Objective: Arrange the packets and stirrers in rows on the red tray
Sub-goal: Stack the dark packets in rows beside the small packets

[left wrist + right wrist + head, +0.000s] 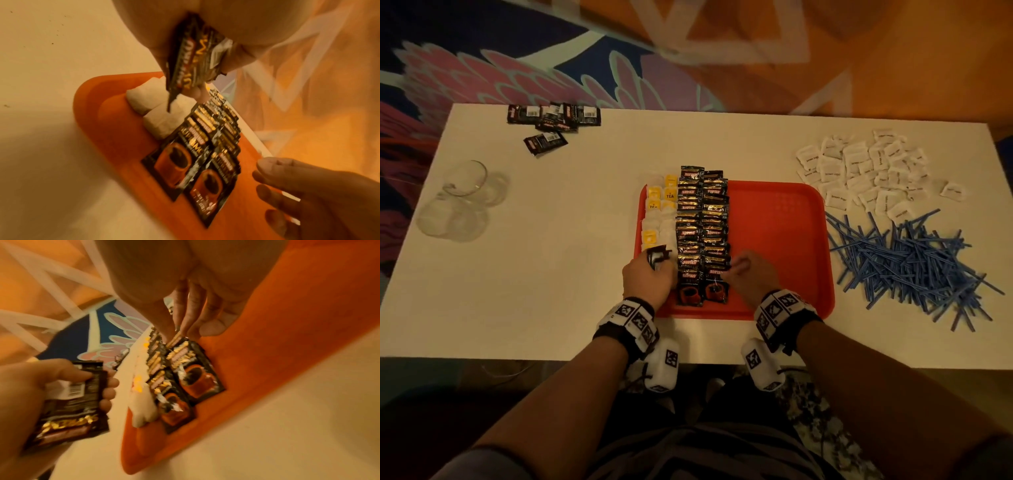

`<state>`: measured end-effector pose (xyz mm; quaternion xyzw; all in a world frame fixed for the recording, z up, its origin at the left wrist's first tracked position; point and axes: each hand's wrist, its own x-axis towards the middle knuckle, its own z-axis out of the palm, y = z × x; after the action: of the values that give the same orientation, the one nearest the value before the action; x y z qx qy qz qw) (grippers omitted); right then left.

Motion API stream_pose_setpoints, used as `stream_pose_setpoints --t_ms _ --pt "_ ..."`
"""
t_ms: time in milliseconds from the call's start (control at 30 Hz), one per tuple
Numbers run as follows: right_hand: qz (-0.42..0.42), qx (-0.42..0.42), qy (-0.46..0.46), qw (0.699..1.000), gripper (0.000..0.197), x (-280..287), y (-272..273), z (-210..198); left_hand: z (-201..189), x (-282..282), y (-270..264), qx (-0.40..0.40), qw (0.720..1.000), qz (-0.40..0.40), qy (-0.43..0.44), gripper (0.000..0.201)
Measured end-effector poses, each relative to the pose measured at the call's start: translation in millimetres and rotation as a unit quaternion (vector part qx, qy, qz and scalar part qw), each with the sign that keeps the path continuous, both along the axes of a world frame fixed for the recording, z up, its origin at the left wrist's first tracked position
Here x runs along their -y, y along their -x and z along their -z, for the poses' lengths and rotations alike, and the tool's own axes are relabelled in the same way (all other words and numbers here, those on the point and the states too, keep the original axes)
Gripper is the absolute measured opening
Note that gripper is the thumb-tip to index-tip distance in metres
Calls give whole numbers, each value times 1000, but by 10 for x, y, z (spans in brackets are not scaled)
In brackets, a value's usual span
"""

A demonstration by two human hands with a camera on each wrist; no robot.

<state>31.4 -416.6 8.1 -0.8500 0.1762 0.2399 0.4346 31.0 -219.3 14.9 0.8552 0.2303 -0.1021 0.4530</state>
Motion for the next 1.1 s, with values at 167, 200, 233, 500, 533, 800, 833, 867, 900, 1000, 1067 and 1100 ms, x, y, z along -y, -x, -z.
stream_pose_setpoints --t_ms 167,200,233,500,533,800,833,867,900,1000,1067,1100 --pt "-50 20 -84 995 25 -242 -91 -409 -189 -55 -82 -1 991 -54 126 8" --pt "-53 13 -98 994 26 -284 -106 -487 -243 -61 -82 -5 986 -55 158 4" --pt "-56 8 -111 992 29 -327 -119 -552 -300 -62 -78 -10 981 -51 188 10" --pt "-58 85 -116 988 16 -537 -135 -939 -665 -78 -43 22 946 -53 319 15" --pt "-34 104 -121 987 13 -550 -143 -990 -698 -92 -36 27 943 -74 324 22" --pt "-53 228 -120 965 23 -661 -138 -1215 -979 -180 -10 -87 867 -133 472 41" --pt "-76 234 -118 962 28 -667 -115 -1215 -1001 -185 -17 -64 871 -147 463 26" --pt "-93 235 -118 960 32 -669 -93 -1224 -1007 -201 -28 -32 878 -162 449 17" --pt "-102 233 -128 959 36 -663 -83 -1216 -993 -226 -35 -3 885 -170 434 14" --pt "-41 203 -195 959 28 -663 -68 -1214 -969 -291 -45 33 890 -176 418 15" --pt "-16 175 -202 964 23 -690 -67 -1209 -974 -310 -27 49 890 -157 425 17" --pt "-29 162 -189 968 22 -705 -68 -1187 -985 -311 -13 55 890 -141 431 17"
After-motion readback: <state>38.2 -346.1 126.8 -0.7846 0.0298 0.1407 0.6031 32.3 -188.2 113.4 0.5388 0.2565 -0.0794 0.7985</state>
